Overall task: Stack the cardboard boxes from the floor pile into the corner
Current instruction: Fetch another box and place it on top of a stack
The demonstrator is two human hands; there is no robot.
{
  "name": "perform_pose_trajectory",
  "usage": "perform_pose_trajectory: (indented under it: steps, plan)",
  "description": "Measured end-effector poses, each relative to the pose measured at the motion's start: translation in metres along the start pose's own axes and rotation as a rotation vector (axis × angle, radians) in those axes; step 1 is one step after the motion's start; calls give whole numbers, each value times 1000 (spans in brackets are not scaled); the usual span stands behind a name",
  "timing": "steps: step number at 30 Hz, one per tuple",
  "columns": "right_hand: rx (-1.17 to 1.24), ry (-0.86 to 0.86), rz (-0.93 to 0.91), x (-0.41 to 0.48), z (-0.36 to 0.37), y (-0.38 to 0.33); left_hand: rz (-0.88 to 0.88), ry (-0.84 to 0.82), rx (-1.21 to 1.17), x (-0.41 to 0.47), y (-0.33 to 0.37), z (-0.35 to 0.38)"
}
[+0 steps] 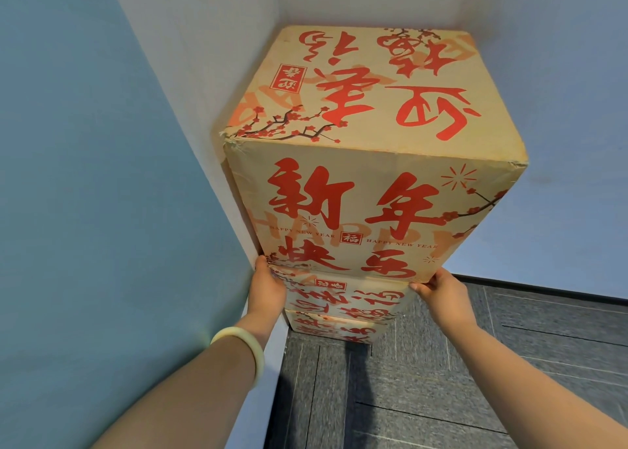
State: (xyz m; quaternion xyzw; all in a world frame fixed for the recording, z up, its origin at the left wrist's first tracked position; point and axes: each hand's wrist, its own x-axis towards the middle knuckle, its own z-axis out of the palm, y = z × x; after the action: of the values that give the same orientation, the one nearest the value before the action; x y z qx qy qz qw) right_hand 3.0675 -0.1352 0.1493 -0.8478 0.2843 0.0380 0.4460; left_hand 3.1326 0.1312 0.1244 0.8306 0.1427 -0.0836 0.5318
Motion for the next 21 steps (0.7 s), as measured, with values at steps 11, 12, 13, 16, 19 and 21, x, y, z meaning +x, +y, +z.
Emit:
perform_pose_trajectory:
  steps: [11, 12, 13, 16, 19, 21]
  plan:
    - [10, -1, 6, -1, 0, 1, 79, 7, 5, -7, 5, -2]
    - [13, -2, 6, -1, 0, 1, 78, 11, 14, -7, 5, -2]
    - [16, -4, 8, -1, 0, 1, 79, 14, 21, -8, 5, -2]
    - [21, -6, 16, -1, 1, 1, 83, 19, 11, -11, 7, -3]
    - [18, -9, 18, -1, 1, 1, 63, 16, 2, -11, 7, -3]
    - [6, -9, 19, -1, 1, 2, 49, 6, -4, -10, 7, -3]
